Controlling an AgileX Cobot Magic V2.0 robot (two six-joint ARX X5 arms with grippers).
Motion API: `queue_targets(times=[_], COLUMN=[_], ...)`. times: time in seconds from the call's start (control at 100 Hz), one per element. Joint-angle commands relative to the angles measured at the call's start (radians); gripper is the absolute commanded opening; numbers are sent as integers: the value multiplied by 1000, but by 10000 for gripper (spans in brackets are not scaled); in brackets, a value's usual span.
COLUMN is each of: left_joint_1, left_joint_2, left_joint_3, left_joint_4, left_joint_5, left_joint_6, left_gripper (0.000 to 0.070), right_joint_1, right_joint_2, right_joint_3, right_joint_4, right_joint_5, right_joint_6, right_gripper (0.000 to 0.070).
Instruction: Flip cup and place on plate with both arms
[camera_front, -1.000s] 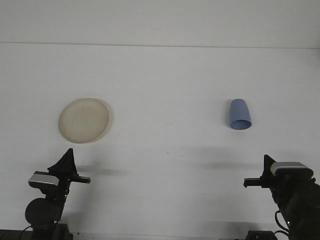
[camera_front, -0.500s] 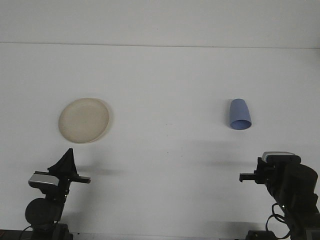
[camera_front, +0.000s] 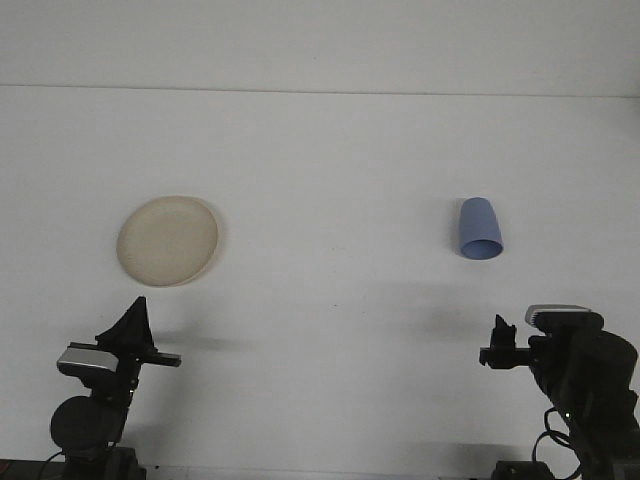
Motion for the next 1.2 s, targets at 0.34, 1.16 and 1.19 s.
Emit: queue_targets(times=[0.34, 1.16, 1.19], left_joint_1=[-2, -2, -2], left_joint_2=[-2, -2, -2], left_joint_3=[-20, -20, -20], left_joint_4=[10, 10, 10], left_joint_5=[2, 2, 2], left_joint_6=[-6, -6, -6], left_gripper=[12, 12, 12], right_joint_1=[0, -113, -121], right_joint_2=[61, 512, 528], right_joint_3=[17, -167, -177], right_joint_4=[118, 791, 816], right_joint_5=[51, 4, -6], right_joint_6=[-23, -86, -86], right_gripper=[550, 549, 549])
